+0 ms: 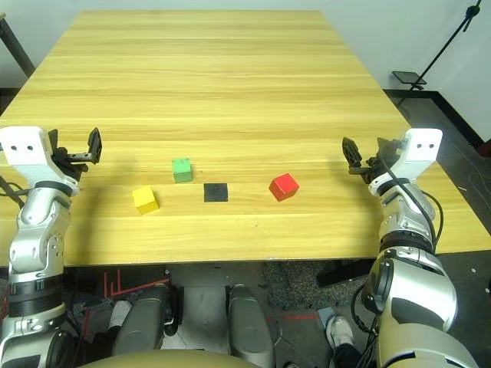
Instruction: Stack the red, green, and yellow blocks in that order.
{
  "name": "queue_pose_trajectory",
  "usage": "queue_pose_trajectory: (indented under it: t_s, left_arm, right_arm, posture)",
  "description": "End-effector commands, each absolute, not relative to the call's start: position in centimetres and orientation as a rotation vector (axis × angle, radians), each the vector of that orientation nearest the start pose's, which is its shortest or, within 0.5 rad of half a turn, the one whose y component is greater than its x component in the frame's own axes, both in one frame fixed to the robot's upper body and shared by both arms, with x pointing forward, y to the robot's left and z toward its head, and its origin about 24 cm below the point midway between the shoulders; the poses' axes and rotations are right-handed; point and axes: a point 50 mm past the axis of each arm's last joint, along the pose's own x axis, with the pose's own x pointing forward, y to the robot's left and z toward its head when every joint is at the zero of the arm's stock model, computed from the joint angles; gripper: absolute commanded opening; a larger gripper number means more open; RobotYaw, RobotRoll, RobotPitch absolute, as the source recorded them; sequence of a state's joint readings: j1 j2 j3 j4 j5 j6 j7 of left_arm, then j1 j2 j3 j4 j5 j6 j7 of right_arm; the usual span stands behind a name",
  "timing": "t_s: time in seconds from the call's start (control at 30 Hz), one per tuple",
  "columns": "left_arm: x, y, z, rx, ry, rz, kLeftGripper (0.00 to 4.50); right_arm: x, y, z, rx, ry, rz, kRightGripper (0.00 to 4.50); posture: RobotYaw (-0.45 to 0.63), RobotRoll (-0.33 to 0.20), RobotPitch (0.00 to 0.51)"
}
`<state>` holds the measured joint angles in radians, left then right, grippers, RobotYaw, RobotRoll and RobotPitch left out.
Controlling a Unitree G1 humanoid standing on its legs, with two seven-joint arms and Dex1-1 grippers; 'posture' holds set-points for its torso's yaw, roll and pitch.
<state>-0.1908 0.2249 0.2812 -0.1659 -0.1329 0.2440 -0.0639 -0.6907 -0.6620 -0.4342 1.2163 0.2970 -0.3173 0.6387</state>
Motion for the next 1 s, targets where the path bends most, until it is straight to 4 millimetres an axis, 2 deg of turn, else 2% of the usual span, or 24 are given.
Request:
queue_pose_trajectory:
  t_s: [0.03, 0.07, 0.17, 0.33, 0.5, 0.6, 0.73, 1.0]
  left_arm:
    - [27.1, 24.4, 11.3, 0.073, -0.112, 0.202, 4.47]
    - [27.0, 24.6, 11.3, 0.066, -0.110, 0.211, 4.47]
    - [27.0, 24.1, 13.3, 0.037, -0.178, 0.147, 4.47]
    - [27.7, 21.2, 17.1, -0.007, -0.219, -0.292, 4.47]
    - [26.9, 18.9, 19.4, 0.053, -0.200, -0.697, 4.47]
    - [26.7, 17.9, 19.7, 0.098, -0.175, -0.831, 4.47]
    - [26.6, 16.3, 19.3, 0.144, -0.092, -0.998, 4.47]
    - [25.7, 15.1, 17.4, 0.267, 0.115, -1.157, 4.47]
  right_arm:
    - [31.3, -37.1, 10.8, 0.020, -0.063, -0.087, 4.50]
    - [31.4, -37.2, 10.9, 0.017, -0.061, -0.096, 4.50]
    - [32.4, -36.6, 12.3, 0.020, -0.074, -0.028, 4.50]
    - [33.8, -33.2, 14.7, -0.178, 0.075, 0.487, 4.50]
    - [32.8, -31.2, 15.9, -0.399, 0.286, 0.973, 4.50]
    - [32.2, -31.1, 16.3, -0.481, 0.388, 1.116, 4.50]
    - [32.9, -30.0, 17.4, -0.669, 0.498, 1.211, 4.50]
    - [34.4, -27.7, 18.3, -0.885, 0.579, 1.314, 4.50]
  posture:
    - [0.15, -0.193, 0.090]
    - [0.15, -0.192, 0.088]
    - [0.15, -0.183, 0.089]
    - [0.17, -0.189, 0.086]
    - [0.17, -0.209, 0.091]
    - [0.16, -0.216, 0.096]
    - [0.18, -0.235, 0.099]
    - [0.26, -0.247, 0.109]
